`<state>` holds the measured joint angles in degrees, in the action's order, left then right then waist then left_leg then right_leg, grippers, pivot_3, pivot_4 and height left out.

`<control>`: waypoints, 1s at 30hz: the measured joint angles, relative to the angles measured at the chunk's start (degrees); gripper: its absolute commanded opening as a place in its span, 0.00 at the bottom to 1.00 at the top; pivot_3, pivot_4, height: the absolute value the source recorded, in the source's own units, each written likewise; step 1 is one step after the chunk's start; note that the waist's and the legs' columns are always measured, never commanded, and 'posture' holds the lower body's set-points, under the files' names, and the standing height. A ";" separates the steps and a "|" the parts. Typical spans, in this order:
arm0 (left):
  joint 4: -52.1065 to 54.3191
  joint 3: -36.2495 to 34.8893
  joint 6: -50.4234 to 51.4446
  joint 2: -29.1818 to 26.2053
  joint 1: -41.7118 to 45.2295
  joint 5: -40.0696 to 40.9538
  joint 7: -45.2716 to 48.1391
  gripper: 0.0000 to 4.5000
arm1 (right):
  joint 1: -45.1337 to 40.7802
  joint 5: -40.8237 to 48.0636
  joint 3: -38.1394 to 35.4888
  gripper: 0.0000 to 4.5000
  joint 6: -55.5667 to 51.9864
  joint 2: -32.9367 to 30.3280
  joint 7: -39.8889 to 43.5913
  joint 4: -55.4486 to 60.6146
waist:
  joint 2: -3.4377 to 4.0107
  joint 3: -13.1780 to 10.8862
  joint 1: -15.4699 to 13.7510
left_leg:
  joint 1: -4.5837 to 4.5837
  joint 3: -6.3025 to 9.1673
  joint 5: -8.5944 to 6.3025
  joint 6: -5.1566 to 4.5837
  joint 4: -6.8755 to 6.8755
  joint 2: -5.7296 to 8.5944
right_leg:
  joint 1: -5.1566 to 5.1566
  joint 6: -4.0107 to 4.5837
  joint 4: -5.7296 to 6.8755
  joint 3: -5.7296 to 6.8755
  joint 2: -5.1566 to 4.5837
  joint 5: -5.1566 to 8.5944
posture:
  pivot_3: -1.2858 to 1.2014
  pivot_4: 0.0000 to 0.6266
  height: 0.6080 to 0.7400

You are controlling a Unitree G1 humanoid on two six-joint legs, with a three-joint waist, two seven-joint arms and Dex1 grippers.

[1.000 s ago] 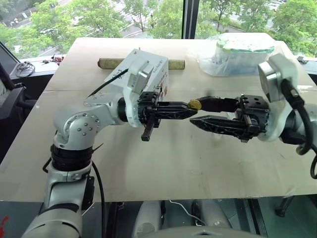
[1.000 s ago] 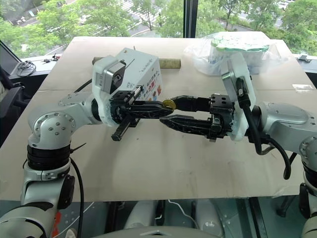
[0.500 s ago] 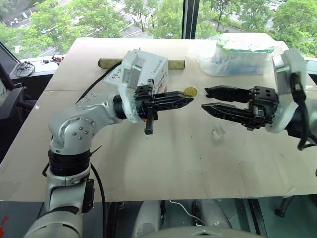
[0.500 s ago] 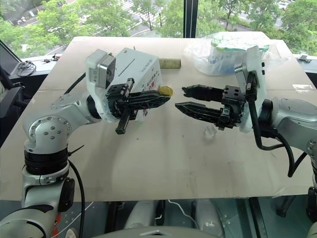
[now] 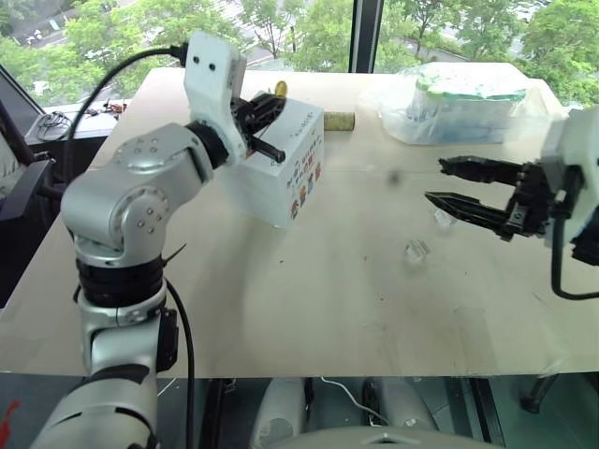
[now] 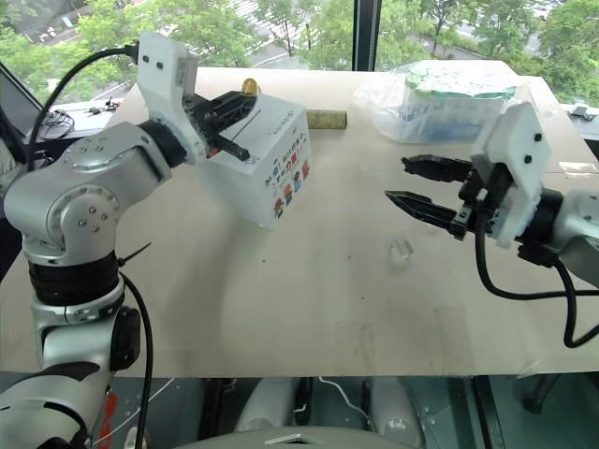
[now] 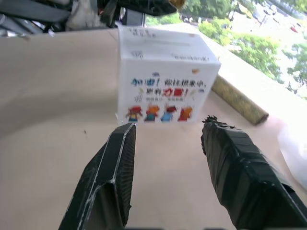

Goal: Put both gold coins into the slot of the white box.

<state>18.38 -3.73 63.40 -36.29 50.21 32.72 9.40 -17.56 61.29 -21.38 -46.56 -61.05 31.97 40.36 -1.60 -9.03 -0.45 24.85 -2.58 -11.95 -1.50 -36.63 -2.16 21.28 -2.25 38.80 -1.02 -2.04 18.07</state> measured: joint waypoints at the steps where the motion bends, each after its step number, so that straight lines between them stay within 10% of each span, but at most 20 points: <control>1: -0.42 1.49 1.41 -1.23 0.85 -1.21 -0.57 0.00 | 0.69 -0.27 -1.01 0.52 0.02 -0.45 0.55 0.09 | -0.01 -0.01 0.01 | -0.01 -0.01 0.00 0.01 0.02 0.01 | 0.00 0.00 0.00 -0.02 0.02 0.00 | 0.52 0.24 1.00; 30: -8.71 3.74 20.26 3.80 9.07 -10.93 1.58 0.00 | 4.25 -3.94 -8.90 0.52 1.62 -3.58 8.67 1.49 | 0.01 0.01 -0.14 | -0.13 -0.07 0.02 0.05 0.01 0.01 | -0.02 0.01 0.08 -0.08 -0.04 0.00 | 0.52 0.24 1.00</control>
<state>9.67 0.01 83.66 -32.49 59.28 21.79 10.98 -13.30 57.35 -30.28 -44.95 -64.63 40.65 41.84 -1.59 -9.02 -0.59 24.72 -2.65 -11.93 -1.45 -36.62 -2.15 21.26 -2.24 38.88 -1.10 -2.08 18.07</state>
